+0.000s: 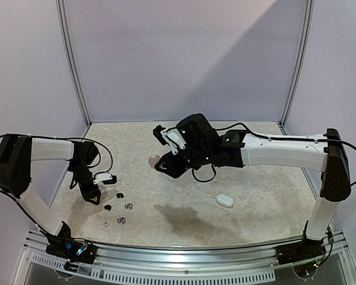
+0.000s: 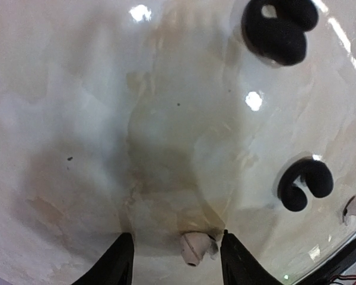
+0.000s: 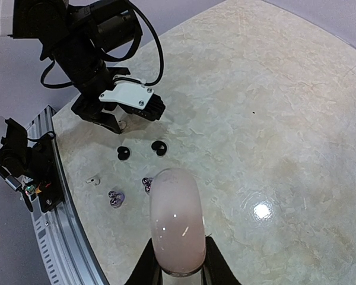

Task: Insert the wireless bluetooth earbuds into the charging case
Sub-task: Pick up the left earbud from the center of the board.

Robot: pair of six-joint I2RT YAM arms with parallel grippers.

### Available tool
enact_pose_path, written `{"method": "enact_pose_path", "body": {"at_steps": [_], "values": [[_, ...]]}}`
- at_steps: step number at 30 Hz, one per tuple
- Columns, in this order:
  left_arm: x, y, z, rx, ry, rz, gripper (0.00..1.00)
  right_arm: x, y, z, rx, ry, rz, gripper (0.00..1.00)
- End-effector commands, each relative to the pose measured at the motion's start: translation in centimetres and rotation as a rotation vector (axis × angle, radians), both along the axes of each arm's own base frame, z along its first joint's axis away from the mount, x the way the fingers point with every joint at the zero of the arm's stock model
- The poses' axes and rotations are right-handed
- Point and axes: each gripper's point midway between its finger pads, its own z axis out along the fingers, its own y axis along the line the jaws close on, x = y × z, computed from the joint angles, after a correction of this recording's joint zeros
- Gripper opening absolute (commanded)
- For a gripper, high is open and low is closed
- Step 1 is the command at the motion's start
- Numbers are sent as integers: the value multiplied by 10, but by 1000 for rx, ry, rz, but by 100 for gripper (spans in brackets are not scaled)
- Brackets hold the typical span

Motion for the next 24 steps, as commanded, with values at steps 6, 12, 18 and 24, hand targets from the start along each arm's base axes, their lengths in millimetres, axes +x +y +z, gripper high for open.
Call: {"method": "enact_pose_path", "body": {"at_steps": [6, 12, 18, 24], "values": [[-9, -2, -7, -34, 41, 40, 46, 2, 4, 0, -15, -14, 4, 0], [-11, -5, -10, -54, 60, 44, 35, 3, 1, 0, -24, -18, -1, 0], [-15, -9, -8, -73, 84, 45, 26, 3, 2, 0, -23, -22, 1, 0], [-7, -13, 0, -95, 65, 61, 18, 3, 0, -1, -32, -24, 1, 0]]}}
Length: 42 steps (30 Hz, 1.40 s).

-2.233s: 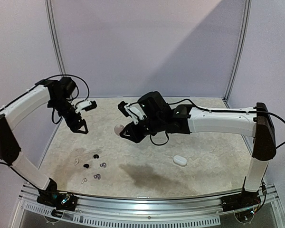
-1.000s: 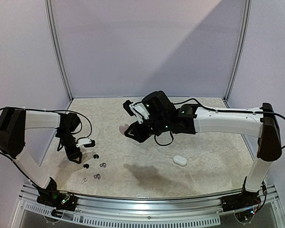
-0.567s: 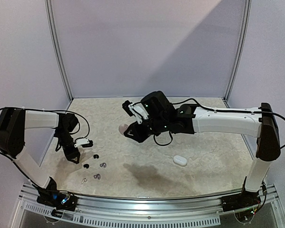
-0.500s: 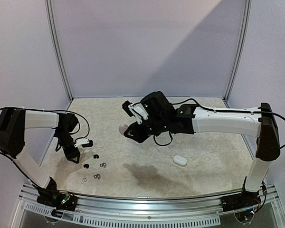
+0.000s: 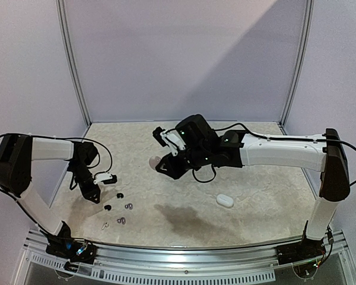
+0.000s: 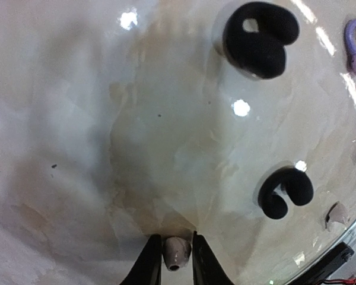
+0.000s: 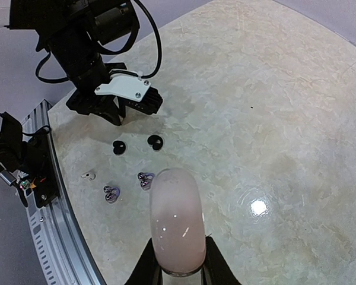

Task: Insert the wireless bluetooth earbuds into the charging case
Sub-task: Pick up the left earbud from the center of the board, then place the left earbud at the center of the board.

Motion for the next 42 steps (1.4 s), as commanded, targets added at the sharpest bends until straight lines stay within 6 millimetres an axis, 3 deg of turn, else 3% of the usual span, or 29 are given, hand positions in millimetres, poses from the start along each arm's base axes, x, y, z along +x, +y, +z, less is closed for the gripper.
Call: {"method": "enact_pose_path", "body": {"at_steps": [1, 9, 14, 16, 19, 24, 28, 33, 42], "values": [[1, -8, 5, -49, 27, 22, 18, 3, 1, 5, -8, -21, -8, 0], [47, -36, 45, -166, -51, 73, 13, 6, -5, 10, -18, -41, -30, 0], [59, -39, 50, -151, -55, 39, 11, 5, -13, 12, -29, -49, -45, 0], [69, -53, 60, -178, -74, 32, 10, 6, -16, 13, -33, -57, -55, 0], [84, -99, 73, -243, -102, -11, 10, 6, -19, 17, -32, -66, -61, 0], [81, -174, 63, -334, -5, -82, 10, 12, -40, 23, -59, -99, -133, 0], [88, -203, 45, -355, 56, -70, 9, 9, -64, 21, -86, -93, -191, 0], [92, -221, 30, -349, 92, -116, 11, 6, -83, 25, -88, -93, -233, 0], [90, -219, 23, -309, 192, -151, 18, 7, -88, 34, -100, -116, -239, 0]]}}
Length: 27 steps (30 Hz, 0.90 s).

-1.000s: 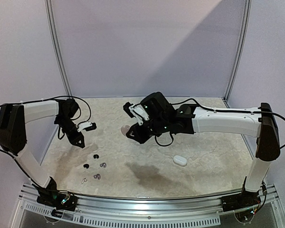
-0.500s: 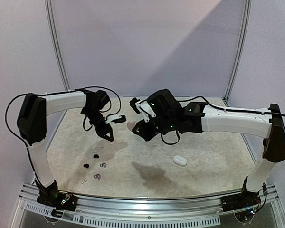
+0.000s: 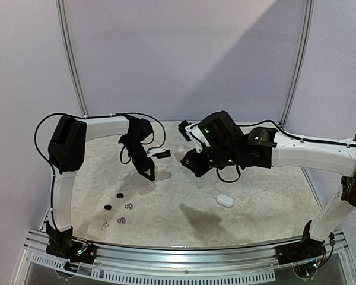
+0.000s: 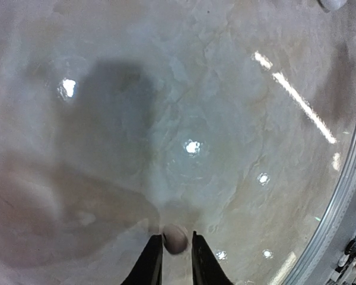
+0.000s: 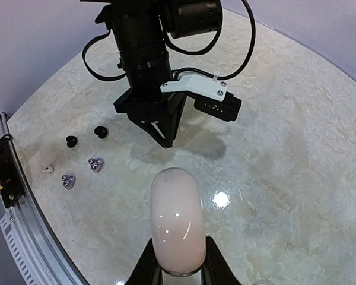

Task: Insert the wireless bluetooth earbuds into the charging case
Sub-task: Place the left earbud at the center of the board.

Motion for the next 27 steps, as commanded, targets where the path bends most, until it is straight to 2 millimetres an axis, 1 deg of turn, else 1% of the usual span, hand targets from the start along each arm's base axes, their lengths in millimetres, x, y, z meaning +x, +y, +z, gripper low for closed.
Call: {"method": "enact_pose_path", "body": {"at_steps": [1, 6, 9, 10, 14, 16, 17, 19, 22, 26, 27], "values": [[-11, -1, -2, 20, 73, -41, 18, 1, -8, 10, -6, -16, -22, 0], [-11, 0, -5, 38, 100, -56, 25, 0, -11, 11, -7, -17, -25, 0], [-11, -1, 1, 25, 90, -64, 29, 0, -12, 14, -3, -22, -25, 0], [-10, -1, 6, 16, 80, -68, 31, 0, -12, 15, -3, -24, -25, 0], [-3, -4, 42, -39, -19, -74, 41, 0, -13, 16, -6, -26, -23, 0], [-8, -1, 57, -57, -51, -92, 43, -1, -13, 16, -7, -26, -21, 0], [-14, 2, 62, -61, -49, -108, 43, -1, -13, 16, -4, -25, -21, 0], [-28, 11, 69, -59, -41, -142, 42, -1, -12, 16, -1, -24, -18, 0], [-48, 33, 73, -41, -24, -181, 42, -2, -12, 16, 9, -26, -15, 0], [-69, 74, 76, -36, -2, -222, 40, -6, -13, 17, 31, -22, -4, 0], [-78, 85, 75, -20, 6, -247, 40, -7, -13, 16, 32, -18, -2, 0]]}}
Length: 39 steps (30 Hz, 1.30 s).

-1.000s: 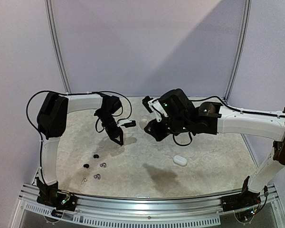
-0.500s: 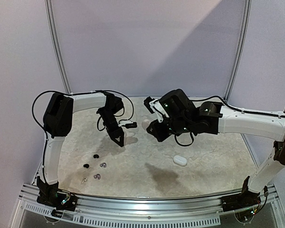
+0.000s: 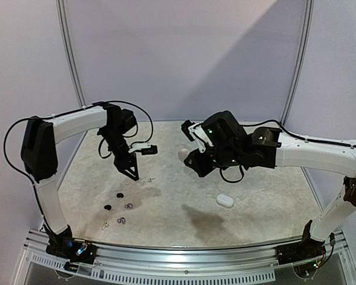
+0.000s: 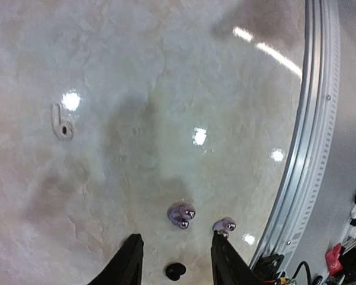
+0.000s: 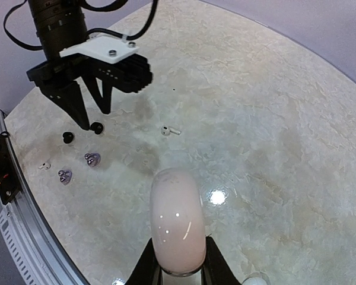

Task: Insert the wireless bluetooth earbuds into the charging case
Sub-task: Place the left earbud at the center of the board, then pick up the right earbud from the center of the board.

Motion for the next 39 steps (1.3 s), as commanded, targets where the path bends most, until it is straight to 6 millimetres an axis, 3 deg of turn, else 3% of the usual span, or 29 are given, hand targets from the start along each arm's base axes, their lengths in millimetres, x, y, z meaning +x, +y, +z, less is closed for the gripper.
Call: {"method": "enact_pose_path", "body": {"at_steps": [1, 4, 6, 9, 13, 17, 20, 24, 29, 35, 39], "values": [[-38, 53, -8, 62, 59, -107, 42, -7, -4, 14, 53, -8, 10, 0], [-76, 78, -21, 100, 73, -180, 51, -11, -4, 13, 57, 1, 12, 0], [-97, 90, -33, 116, 53, -201, 63, -15, -2, 13, 57, -1, 21, 0], [-102, 101, -47, 149, -41, -141, 68, -21, 3, 16, 62, -7, 37, 0], [-105, 106, -62, 186, -110, -48, 67, -26, 9, 17, 57, -11, 47, 0], [-123, 114, -88, 259, -133, -118, 68, -29, 12, 15, 50, -12, 46, 0], [-121, 111, -100, 267, -166, -129, 67, -29, 12, 15, 51, -9, 40, 0], [-109, 107, -102, 272, -203, -113, 63, -29, 14, 15, 42, -9, 40, 0], [-127, 105, -106, 269, -137, -131, 58, -28, 13, 13, 28, -12, 40, 0], [-130, 103, -105, 289, -133, -156, 56, -28, 15, 12, 23, -12, 50, 0], [-132, 102, -106, 301, -121, -181, 49, -28, 14, 12, 19, -11, 49, 0]]}}
